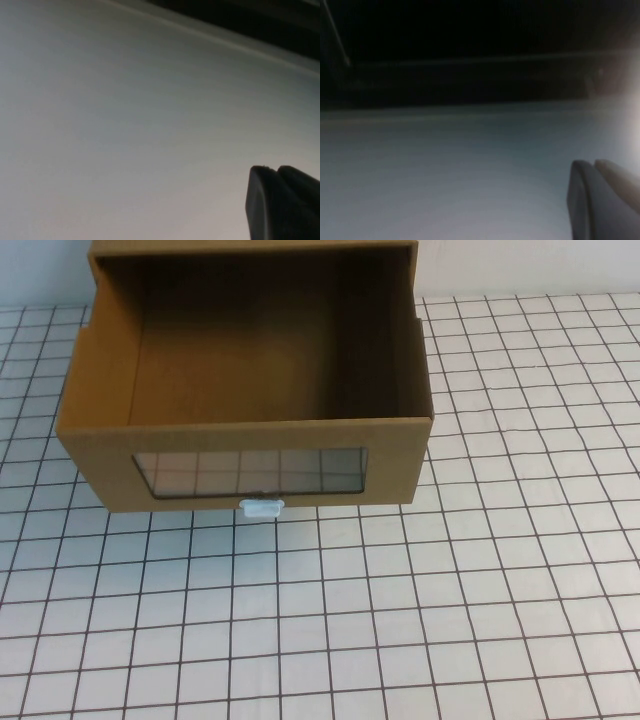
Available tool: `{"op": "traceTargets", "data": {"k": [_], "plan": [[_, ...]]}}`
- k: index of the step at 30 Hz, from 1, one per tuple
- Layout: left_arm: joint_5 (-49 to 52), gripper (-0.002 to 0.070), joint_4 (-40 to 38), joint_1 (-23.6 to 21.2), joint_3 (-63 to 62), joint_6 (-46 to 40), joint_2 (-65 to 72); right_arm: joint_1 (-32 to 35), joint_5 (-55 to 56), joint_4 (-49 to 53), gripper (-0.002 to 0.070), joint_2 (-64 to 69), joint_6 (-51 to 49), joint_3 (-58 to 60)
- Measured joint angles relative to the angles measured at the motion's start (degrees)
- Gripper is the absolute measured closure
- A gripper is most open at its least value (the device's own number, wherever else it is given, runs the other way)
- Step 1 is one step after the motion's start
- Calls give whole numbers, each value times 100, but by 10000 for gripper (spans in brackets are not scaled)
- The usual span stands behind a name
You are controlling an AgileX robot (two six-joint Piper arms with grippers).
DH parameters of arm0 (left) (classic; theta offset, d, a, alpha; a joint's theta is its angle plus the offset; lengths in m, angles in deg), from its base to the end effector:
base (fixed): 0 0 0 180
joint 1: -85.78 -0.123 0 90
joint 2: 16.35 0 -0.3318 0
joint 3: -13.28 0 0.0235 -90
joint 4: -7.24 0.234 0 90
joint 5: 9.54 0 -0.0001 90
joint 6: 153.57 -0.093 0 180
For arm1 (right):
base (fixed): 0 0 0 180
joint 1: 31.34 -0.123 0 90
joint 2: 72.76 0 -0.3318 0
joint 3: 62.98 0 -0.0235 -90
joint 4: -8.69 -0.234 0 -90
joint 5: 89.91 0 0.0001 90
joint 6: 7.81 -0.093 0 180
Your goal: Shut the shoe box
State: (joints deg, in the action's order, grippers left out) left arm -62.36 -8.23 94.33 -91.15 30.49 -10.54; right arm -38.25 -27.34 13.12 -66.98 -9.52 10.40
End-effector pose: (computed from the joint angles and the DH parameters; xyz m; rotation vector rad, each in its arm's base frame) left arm -0.0537 0.0280 0.2939 -0.2326 0.5069 -0.3205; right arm -0.0782 -0.0031 0.3124 -0.0864 0.2860 0.1239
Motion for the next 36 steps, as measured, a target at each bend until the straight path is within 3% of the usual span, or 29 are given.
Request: {"op": "traceTargets", "data": {"k": [4, 10, 17, 21, 24, 28, 33, 36], "plan": [[526, 679, 0, 0, -941, 112, 0, 0, -587, 24, 689, 0, -376, -1212], [2088, 679, 0, 0, -2701, -6, 188, 0, -3048, -60, 689, 131, -1857, -3254], [4777, 679, 47, 0, -4578, -616, 1636, 0, -6256, -60, 689, 1442, -2104, -4922], [5970, 679, 58, 0, -5093, -742, 2550, 0, -7832, -71, 689, 2162, -2088, -5187], [6271, 679, 79, 0, -5122, -893, 3126, 0, -8733, 8, 690, 2559, -1784, -5187], [6283, 679, 89, 0, -5122, -939, 3765, 0, -9179, -61, 689, 2869, -1467, -5187], [6823, 679, 89, 0, -5336, -1048, 4668, 0, -9804, -847, 689, 3380, -1258, -5187], [7653, 679, 89, 0, -5859, -1224, 5365, -62, -10047, -1671, 689, 3821, -271, -5187]]}}
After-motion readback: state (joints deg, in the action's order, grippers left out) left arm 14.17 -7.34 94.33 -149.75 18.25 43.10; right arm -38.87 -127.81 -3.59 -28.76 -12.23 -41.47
